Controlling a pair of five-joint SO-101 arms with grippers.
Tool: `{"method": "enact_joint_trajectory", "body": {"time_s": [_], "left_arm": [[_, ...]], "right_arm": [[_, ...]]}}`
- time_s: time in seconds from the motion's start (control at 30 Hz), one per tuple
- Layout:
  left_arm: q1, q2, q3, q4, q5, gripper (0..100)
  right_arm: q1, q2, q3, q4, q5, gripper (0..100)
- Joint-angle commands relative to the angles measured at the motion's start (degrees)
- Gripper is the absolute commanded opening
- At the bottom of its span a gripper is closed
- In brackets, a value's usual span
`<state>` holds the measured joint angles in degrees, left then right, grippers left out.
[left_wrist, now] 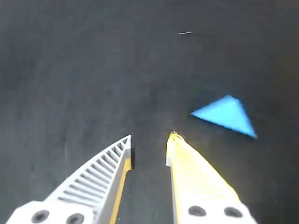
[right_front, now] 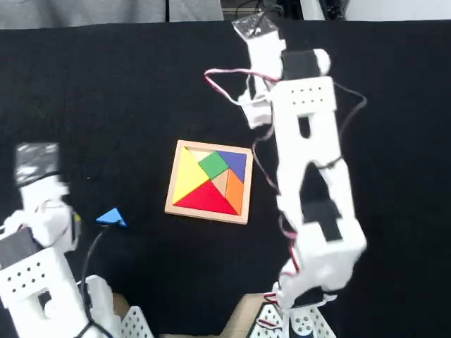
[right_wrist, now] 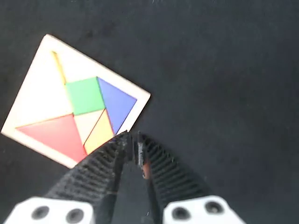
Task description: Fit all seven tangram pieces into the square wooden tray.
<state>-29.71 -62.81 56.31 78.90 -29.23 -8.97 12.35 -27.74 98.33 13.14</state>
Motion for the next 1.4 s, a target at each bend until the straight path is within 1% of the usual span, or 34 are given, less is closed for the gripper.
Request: {"method": "enact_joint_trajectory", "body": {"time_s": [0.0, 0.07, 0.13, 0.27, 0.37, 0.43, 0.53, 0.6, 0.67, 0.73, 0.83, 0.9, 1.07, 1.17, 1.27, 1.37], "left_arm": [[10.15, 0.0, -12.62, 9.49, -8.62, 14], [13.23, 0.0, -16.75, 12.31, -12.48, 14], [14.81, 0.09, -20.26, 14.07, -14.24, 14], [14.99, 3.52, -24.48, 16.53, -15.65, 14], [14.99, 11.69, -25.45, 18.11, -14.77, 14], [14.9, 19.08, -25.71, 18.11, -13.1, 14], [15.34, 29.71, -25.45, 18.11, -12.66, 13], [15.43, 34.37, -25.36, 17.67, -13.1, 13], [14.9, 36.75, -23.69, 13.71, -16.53, 13], [14.81, 37.89, -19.74, 8.09, -19.43, 13], [15.34, 38.77, -11.65, -0.79, -21.54, 13], [14.73, 38.59, -7.6, -5.27, -22.59, 13], [9.71, 38.86, -1.8, -13.8, -26.37, 13], [6.81, 38.86, -0.04, -19.6, -26.64, 13], [5.85, 38.95, 1.01, -22.95, -26.64, 13], [6.2, 38.95, 1.45, -24.53, -26.73, 13]], "right_arm": [[0.7, -11.12, 12.09, -4.66, 0.09, 1.1], [0.79, -15.52, 21.05, -8.26, 0.09, 1.1], [0.79, -20.79, 30.55, -12.92, 0.18, 1.1], [0.7, -33.36, 48.92, -23.82, 0.18, 1.1], [0.35, -41.71, 60.97, -31.65, 0.09, 1.1], [0.35, -45.05, 65.89, -34.64, -0.35, 1.1], [0.44, -45.58, 67.56, -34.9, -0.18, 1.1], [0.44, -44.53, 68.09, -35.34, -0.18, 1.1], [0.44, -42.51, 69.05, -37.01, -0.35, 1.1], [0.44, -39.96, 70.37, -39.91, -0.35, 1.1], [0.44, -36.18, 71.34, -42.99, -0.35, 1.1], [0.44, -34.15, 71.08, -43.52, -0.35, 1.1], [0.35, -32.22, 70.37, -43.6, -0.35, 1.1], [0.35, -32.04, 70.73, -44.75, -0.35, 1.1], [0.35, -31.96, 70.73, -45.01, -0.35, 1.1], [0.35, -31.96, 70.81, -45.1, -0.35, 1.1]]}}
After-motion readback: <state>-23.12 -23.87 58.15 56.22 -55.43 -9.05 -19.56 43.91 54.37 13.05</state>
